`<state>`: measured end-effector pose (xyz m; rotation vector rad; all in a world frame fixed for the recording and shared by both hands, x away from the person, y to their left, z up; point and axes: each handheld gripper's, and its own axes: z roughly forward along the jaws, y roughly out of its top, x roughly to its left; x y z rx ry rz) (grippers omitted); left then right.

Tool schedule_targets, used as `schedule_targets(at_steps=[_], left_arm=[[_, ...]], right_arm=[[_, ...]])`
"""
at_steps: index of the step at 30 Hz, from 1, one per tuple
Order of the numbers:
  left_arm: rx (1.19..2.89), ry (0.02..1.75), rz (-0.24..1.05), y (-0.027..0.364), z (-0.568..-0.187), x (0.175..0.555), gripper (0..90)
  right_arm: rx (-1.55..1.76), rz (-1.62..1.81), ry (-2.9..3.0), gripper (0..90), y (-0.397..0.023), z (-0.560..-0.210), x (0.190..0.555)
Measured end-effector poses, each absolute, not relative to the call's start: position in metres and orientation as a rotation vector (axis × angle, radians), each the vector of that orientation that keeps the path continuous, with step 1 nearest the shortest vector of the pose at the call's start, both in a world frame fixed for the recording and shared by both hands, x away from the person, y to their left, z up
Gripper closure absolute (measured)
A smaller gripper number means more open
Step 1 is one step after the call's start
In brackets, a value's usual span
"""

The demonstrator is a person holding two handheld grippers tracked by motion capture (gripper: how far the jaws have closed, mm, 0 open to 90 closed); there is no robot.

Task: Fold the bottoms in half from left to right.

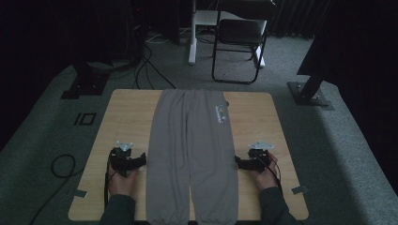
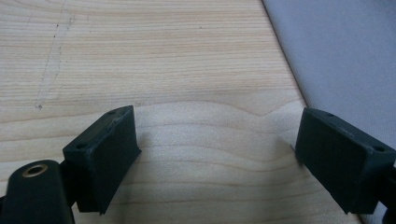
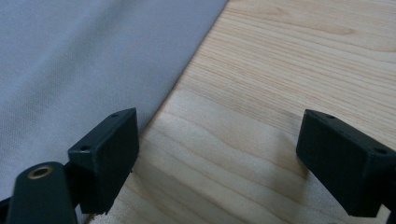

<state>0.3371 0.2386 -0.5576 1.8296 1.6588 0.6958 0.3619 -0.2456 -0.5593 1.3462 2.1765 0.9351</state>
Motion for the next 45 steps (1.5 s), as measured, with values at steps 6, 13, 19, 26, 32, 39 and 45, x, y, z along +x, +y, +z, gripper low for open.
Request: schedule_targets(at_steps=[6, 13, 19, 26, 32, 39, 45], left_arm=[[1.819, 1.658, 0.704, 0.241, -0.556, 0.331, 18.7], [1.862, 1.661, 0.668, 0.242, -0.552, 0.328, 30.5], [1.855, 1.668, 0.667, 0.241, -0.551, 0.326, 34.1], [1.862, 1.619, 0.669, 0.240, -0.552, 0.323, 42.8], [1.822, 1.578, 0.542, 0.236, -0.550, 0.321, 50.4], [1.895, 1.502, 0.539, 0.216, -0.550, 0.327, 49.5], [1.932, 1.472, 0.518, 0.203, -0.549, 0.338, 49.3]], right_arm=[[1.341, 0.937, 2.180, 13.2, -0.246, -0.559, 0.362], [1.339, 0.938, 2.182, 13.2, -0.246, -0.559, 0.362], [1.339, 0.938, 2.182, 13.2, -0.246, -0.559, 0.362], [1.339, 0.938, 2.182, 13.3, -0.246, -0.559, 0.362], [1.339, 0.938, 2.183, 13.3, -0.246, -0.559, 0.362], [1.337, 0.939, 2.184, 13.3, -0.246, -0.559, 0.362], [1.336, 0.939, 2.185, 13.3, -0.246, -0.559, 0.362]])
